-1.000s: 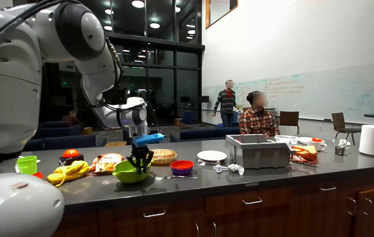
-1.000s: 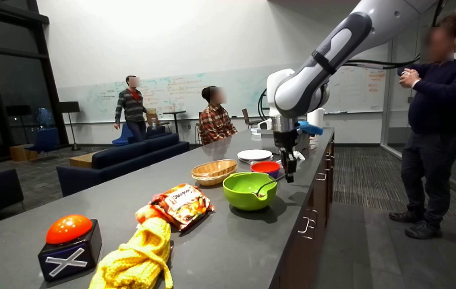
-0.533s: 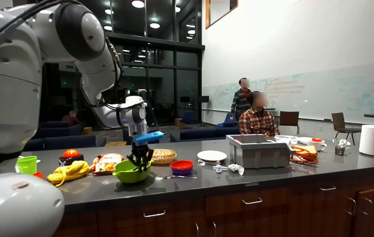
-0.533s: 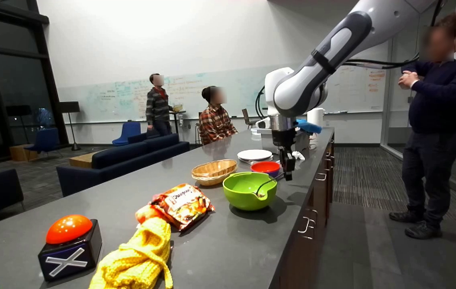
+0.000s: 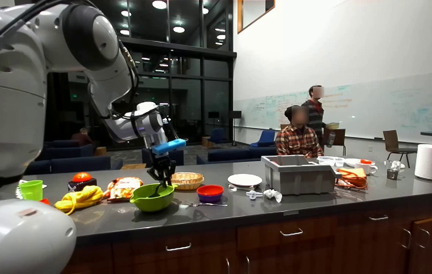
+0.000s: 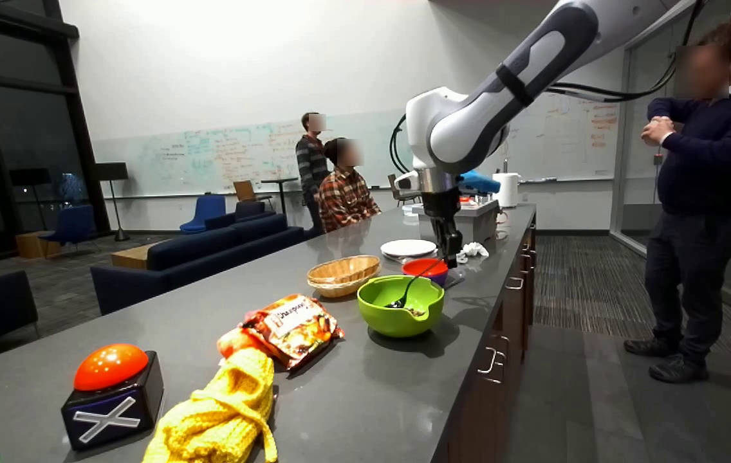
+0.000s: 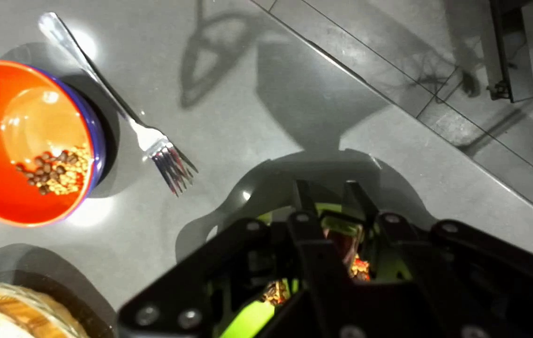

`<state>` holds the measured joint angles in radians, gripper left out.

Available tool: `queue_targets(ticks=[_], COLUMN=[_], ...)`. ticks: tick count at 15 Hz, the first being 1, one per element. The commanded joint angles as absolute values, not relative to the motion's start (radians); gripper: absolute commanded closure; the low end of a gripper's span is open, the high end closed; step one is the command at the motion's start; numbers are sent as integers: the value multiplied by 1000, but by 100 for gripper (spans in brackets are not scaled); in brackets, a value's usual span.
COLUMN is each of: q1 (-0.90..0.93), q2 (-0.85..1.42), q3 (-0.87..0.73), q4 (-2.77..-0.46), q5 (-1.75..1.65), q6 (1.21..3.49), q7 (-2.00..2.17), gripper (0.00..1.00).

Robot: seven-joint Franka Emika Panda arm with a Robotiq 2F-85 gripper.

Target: Stir the contents of the green bowl

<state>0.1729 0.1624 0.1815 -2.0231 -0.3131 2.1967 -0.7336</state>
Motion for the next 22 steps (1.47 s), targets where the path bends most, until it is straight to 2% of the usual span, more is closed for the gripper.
queue_targets(ticks=[1, 13, 22], q1=[197, 221, 233], q2=[140, 126, 138], q3=[188, 199, 217], q4=[-1991, -1950, -1939], q5=[-403, -538, -558], q6=[2137, 1932, 1897], q7=[-695, -664, -666], gripper=[94, 94, 94])
